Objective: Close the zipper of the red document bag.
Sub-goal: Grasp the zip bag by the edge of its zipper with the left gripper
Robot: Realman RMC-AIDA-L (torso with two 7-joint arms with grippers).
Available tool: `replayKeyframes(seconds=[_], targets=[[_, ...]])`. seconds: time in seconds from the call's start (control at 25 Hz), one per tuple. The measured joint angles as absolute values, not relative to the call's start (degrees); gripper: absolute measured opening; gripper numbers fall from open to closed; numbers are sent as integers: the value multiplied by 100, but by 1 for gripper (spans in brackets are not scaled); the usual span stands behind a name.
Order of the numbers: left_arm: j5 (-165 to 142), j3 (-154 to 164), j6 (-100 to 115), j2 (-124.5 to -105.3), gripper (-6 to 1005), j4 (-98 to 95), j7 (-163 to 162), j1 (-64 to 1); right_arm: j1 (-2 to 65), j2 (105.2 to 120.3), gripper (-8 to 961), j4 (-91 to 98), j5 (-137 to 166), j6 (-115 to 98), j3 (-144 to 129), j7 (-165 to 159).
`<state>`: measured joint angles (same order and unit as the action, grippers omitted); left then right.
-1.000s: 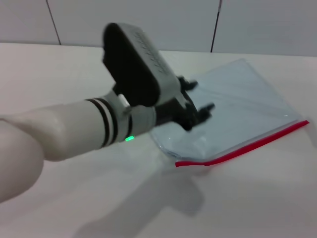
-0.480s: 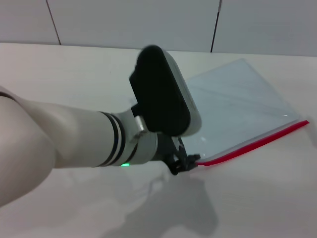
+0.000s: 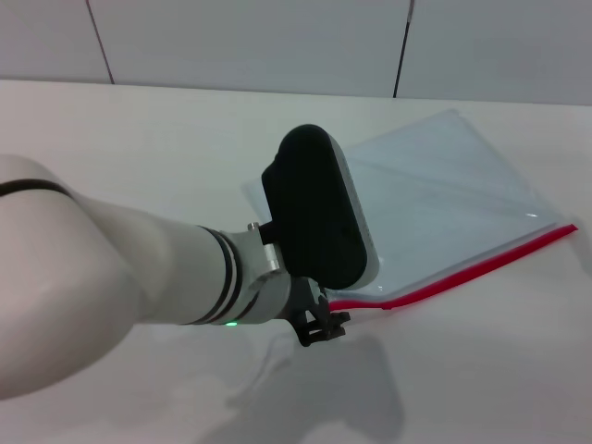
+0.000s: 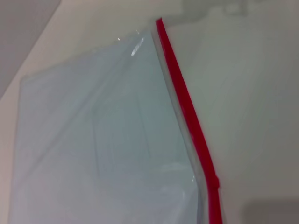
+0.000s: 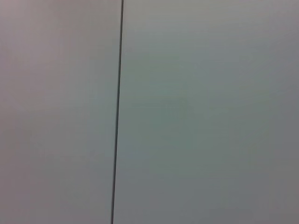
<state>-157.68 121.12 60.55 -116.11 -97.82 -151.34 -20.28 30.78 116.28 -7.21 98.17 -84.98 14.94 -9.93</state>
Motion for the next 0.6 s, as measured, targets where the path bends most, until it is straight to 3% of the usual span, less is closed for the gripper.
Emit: replayKeyframes(seconds=[0.6], targets=[[-15902,12480,5132,-11612,577,-8866,-14844,-2324,3076,11628,738,-721,9823,-8501,1494,-993]])
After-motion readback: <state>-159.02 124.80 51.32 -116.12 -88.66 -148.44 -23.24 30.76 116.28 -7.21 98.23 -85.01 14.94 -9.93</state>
